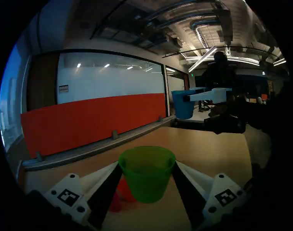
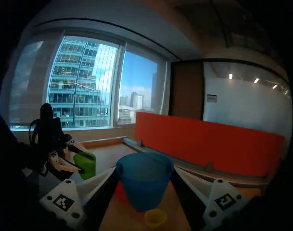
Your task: Pour water
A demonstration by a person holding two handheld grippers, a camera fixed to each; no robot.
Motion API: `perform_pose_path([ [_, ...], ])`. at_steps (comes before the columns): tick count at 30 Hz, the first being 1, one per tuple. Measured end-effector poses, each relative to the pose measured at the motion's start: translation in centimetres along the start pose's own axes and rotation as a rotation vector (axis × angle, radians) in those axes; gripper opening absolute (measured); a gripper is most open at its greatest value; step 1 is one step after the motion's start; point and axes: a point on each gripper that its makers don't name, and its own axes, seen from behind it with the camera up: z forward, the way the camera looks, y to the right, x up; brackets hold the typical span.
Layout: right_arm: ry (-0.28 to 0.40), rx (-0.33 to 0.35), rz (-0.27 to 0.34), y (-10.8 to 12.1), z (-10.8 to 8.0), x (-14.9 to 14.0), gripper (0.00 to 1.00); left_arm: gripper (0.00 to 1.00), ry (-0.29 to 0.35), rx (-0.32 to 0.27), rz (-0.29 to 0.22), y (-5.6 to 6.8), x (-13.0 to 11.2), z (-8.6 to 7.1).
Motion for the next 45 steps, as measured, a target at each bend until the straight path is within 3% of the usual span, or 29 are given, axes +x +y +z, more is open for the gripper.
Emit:
perform_pose_path([
  [11,-0.029,0.008,0.010,0.1,0.0,-1.8,0.91,0.86,-0.032,0.000,0.005,-0.2,-1.0,0.0],
  [27,-0.126,0.041,0.018,-0.5,-0.2,-6.0,0.92,0.86,-0.100,0.005,0.007,-0.9,-3.3,-0.2],
  [45,-0.275,0.073,0.022,-1.0,-0.6,-12.9,0.92,0.86,-0.270,-0.003,0.010,-1.3,-9.1,-0.1],
])
